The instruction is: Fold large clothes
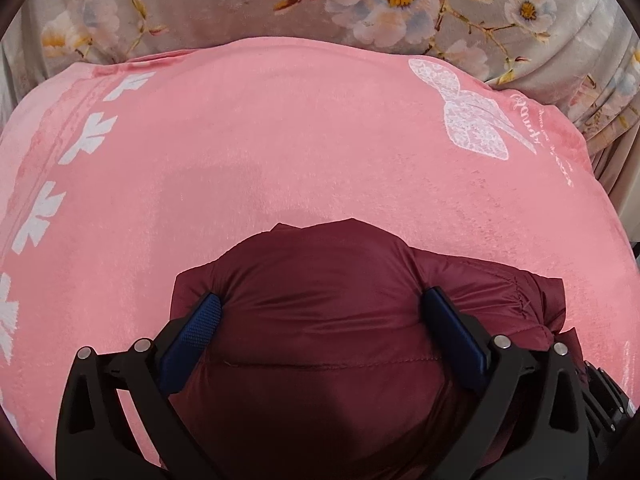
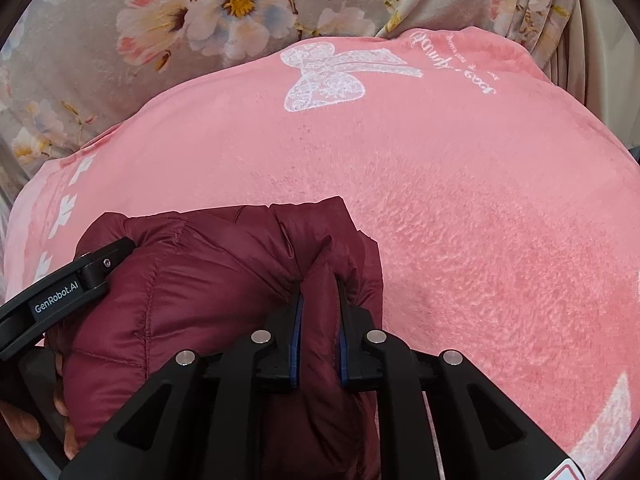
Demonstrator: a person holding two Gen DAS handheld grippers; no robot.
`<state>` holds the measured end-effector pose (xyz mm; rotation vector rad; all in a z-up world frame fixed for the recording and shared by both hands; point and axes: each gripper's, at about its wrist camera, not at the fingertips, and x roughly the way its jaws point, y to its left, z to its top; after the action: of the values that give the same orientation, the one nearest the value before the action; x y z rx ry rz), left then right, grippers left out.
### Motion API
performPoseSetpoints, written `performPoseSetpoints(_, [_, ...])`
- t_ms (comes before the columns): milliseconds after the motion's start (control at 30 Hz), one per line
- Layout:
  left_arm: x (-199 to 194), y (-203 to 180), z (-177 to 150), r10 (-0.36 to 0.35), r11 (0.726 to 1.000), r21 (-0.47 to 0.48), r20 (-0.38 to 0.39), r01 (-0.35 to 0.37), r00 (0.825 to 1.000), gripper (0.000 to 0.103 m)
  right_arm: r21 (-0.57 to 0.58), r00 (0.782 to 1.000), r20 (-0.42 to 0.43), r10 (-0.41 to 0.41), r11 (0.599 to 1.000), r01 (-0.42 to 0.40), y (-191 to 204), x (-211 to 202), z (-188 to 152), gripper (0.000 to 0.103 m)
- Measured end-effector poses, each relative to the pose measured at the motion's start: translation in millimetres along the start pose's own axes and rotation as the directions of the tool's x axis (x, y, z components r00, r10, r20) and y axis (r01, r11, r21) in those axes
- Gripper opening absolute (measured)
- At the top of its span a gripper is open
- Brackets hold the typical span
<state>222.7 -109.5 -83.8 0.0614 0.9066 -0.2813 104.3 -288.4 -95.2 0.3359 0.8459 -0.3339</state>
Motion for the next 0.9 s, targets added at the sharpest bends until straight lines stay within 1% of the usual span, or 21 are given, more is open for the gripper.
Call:
performPoseSetpoints(167, [4, -4, -2, 0.028, 1.000, 0.010, 0.026, -0.028, 0.999, 0.098, -0.004, 1.000, 0.013, 0.000, 1.000, 0.000, 1, 4, -1, 0.011])
performPoseSetpoints(367, [6, -6, -4, 0.046, 0.999, 0.014, 0.049, -0.047, 0.998, 0.098, 0.010, 1.000, 0.022, 0.020, 1.000, -0.020, -1, 6, -3, 0.012])
performPoseSetpoints(900, [10, -11, -6, 0.085, 0.996, 0.019, 0.075, -0.087, 0.994, 0.098, 0.040, 0.998, 0.023, 0.064, 0.997, -0.065, -7, 9, -2, 0.012])
